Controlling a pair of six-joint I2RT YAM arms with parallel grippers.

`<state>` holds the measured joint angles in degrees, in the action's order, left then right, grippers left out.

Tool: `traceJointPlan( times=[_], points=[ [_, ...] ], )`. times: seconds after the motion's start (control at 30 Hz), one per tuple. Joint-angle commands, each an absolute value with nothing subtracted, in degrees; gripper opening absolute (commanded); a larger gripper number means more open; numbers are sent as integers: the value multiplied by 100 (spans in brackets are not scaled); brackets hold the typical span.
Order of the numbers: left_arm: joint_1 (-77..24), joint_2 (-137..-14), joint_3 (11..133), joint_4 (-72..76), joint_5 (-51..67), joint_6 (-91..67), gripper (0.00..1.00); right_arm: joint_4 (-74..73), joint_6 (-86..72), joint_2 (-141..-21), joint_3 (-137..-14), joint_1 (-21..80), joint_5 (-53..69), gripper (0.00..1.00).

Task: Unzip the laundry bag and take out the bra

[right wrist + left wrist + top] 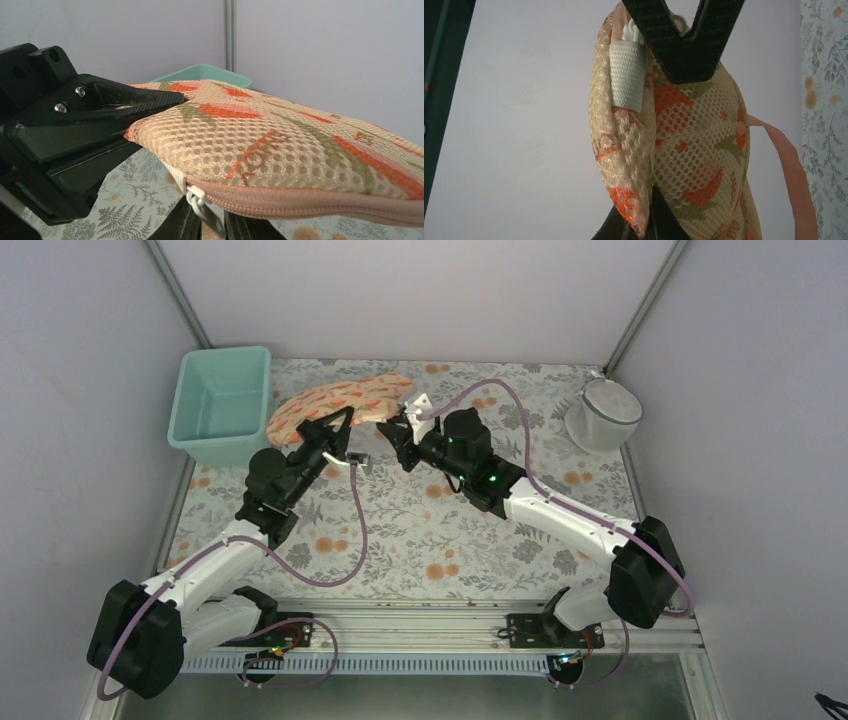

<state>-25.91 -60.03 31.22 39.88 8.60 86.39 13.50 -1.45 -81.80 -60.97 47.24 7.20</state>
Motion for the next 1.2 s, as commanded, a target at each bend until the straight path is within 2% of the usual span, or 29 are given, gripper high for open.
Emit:
traceJointPlan(
  times=[0.0, 0.13, 0.4, 0.63, 0.93, 1.17],
  points=[
    [-2626, -5972, 3318, 4100, 968, 8633, 2, 1266, -23, -8041, -6323, 4773, 502, 12],
    [-2621, -5965, 3307, 4046, 960, 8631, 2, 1200, 122, -7996, -6304, 4780, 547, 4],
    [-2619, -5890, 3238, 3846, 931, 8517, 2, 491, 682, -7932, -6304, 4575, 1293, 4],
    [-2617, -5795, 3178, 3324, 1066, 8148, 2, -309, 909, -7635, -5994, 3781, 2132, 4],
    [-2619, -5818, 2914, 2403, 1680, 7886, 2, -448, 904, -7448, -5355, 2902, 2707, 4],
    [-2593, -6009, 2662, 964, 2385, 7553, 2, -589, 747, -7997, -5145, 3218, 2983, 4]
  ],
)
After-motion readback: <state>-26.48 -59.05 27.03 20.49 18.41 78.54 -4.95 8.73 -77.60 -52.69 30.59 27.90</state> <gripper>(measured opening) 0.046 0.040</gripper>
